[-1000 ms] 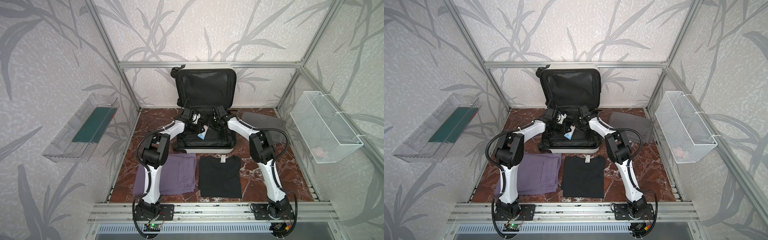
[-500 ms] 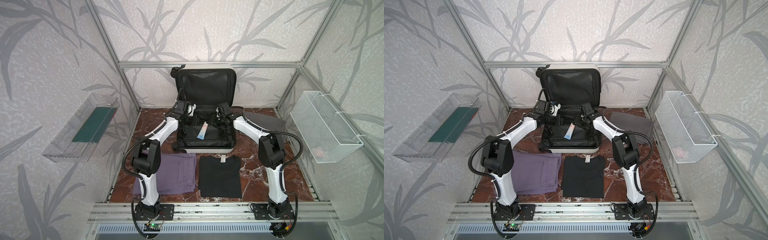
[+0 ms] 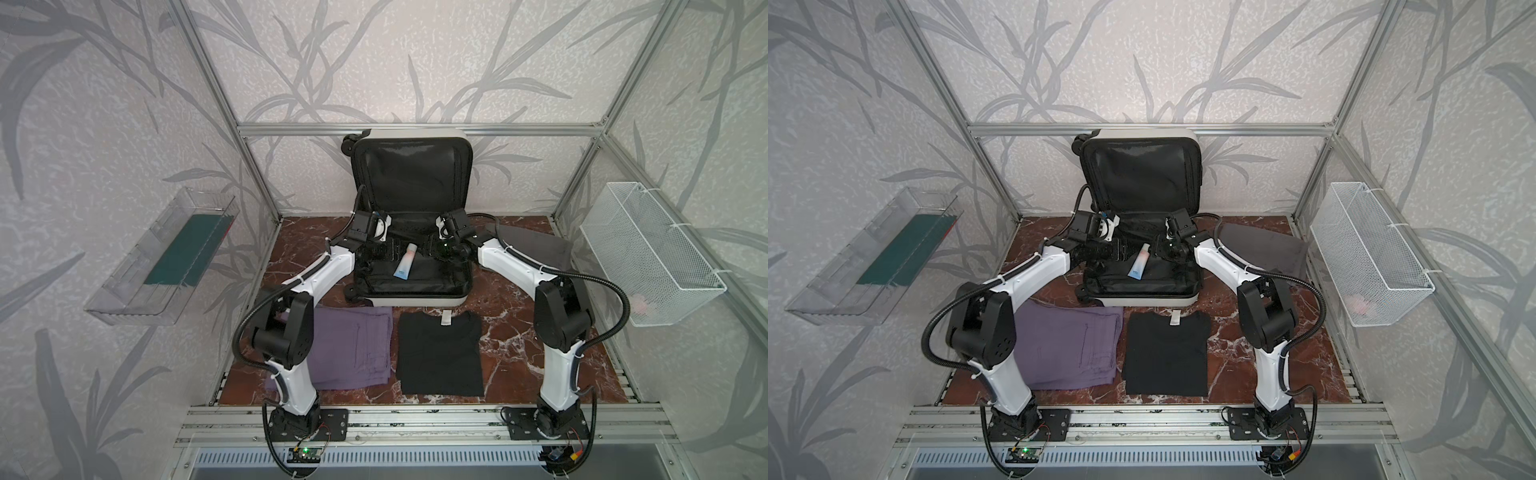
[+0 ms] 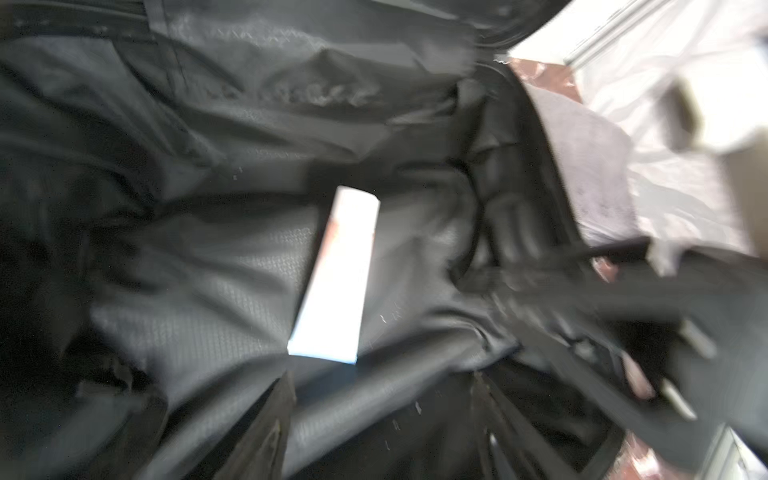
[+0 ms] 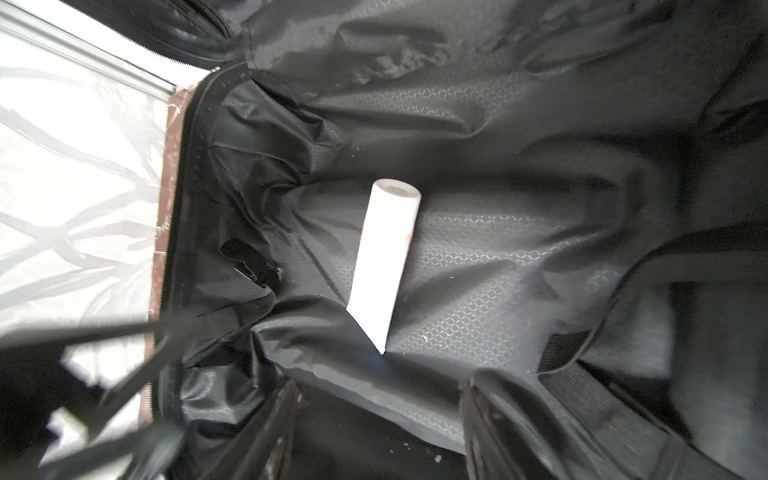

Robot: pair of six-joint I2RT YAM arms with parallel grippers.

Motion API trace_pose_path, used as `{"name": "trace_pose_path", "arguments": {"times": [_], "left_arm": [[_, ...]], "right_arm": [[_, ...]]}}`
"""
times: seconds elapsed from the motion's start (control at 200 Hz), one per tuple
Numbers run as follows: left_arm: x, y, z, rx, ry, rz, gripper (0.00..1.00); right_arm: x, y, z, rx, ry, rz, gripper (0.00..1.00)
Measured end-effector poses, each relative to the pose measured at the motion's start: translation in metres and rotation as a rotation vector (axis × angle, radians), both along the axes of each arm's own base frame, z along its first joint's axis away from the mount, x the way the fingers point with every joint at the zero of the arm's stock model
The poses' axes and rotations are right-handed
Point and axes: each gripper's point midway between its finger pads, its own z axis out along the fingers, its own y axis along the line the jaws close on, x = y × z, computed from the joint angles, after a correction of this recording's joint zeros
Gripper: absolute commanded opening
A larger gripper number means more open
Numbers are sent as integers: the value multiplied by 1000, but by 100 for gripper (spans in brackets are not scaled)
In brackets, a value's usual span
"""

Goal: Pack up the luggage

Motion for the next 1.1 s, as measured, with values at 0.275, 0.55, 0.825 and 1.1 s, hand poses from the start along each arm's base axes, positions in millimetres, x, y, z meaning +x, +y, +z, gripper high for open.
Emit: {"name": "trace_pose_path", "arguments": {"times": [0.275, 0.55, 0.825, 1.1], "left_arm": [[52, -14, -37, 72, 62, -19, 71], [77, -27, -60, 99, 101, -43, 71], [71, -61, -73, 104, 124, -104, 70], [52, -91, -76, 80, 143, -174, 70]], "right_arm": [[-16, -18, 4, -31, -4, 9, 64], [-36, -62, 28, -17, -35, -56, 65], [-51, -100, 53, -4, -101, -135, 65], [-58, -114, 45, -7, -83, -172, 65]]}}
